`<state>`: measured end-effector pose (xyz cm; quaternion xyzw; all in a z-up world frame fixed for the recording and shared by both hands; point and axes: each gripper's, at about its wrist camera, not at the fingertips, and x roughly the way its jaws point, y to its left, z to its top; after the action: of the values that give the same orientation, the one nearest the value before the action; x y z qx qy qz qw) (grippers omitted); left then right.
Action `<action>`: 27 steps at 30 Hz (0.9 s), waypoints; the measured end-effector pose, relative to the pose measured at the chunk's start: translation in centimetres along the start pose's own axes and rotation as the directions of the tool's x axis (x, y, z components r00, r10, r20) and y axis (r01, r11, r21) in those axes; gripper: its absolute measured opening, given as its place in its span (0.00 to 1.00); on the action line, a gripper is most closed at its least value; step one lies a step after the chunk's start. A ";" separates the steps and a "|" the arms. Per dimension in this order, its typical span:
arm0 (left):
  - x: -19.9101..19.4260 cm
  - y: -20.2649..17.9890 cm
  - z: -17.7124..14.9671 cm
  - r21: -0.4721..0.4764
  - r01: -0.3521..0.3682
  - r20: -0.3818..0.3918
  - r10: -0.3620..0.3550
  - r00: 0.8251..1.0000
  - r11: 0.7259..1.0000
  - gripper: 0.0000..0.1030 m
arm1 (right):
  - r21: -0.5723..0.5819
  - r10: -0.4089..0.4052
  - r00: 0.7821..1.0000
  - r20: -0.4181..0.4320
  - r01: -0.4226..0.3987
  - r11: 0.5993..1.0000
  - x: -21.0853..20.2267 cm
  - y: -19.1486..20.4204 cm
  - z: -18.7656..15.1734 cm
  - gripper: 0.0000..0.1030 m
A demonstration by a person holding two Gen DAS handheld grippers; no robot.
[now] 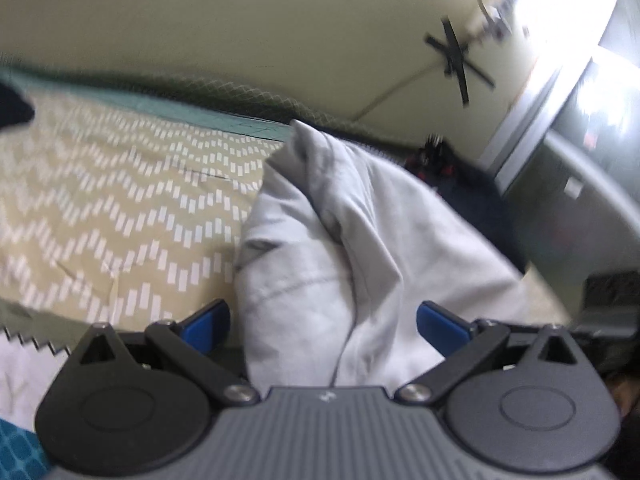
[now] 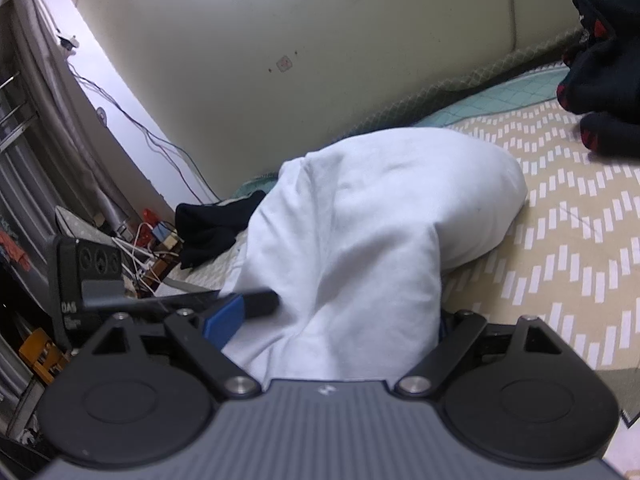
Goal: Fold small clothes
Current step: 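Carry the T-shirt with both grippers and place it on the black garment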
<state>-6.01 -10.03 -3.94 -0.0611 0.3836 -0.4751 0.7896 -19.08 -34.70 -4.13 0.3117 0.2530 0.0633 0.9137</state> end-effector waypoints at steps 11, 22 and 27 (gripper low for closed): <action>2.9 -5.9 4.4 0.079 -0.022 -0.007 0.022 1.000 0.997 0.45 | -0.135 -0.015 0.999 0.031 0.019 0.991 -0.2 3.2 3.7 0.19; 18.6 -21.1 17.4 0.300 0.079 0.082 -0.108 0.991 0.951 0.95 | -0.127 -0.244 0.864 0.440 0.329 0.936 -10.9 -5.5 15.4 0.20; 27.6 -20.9 14.8 0.256 -0.012 -0.103 0.039 0.994 0.967 0.75 | 0.098 -0.594 0.749 0.293 0.594 0.798 -9.6 -14.2 15.3 0.72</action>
<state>-3.87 -47.27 0.87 0.0715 0.3620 -0.5129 0.7751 -20.28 -56.90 1.76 0.2203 0.1928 -0.2795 0.9144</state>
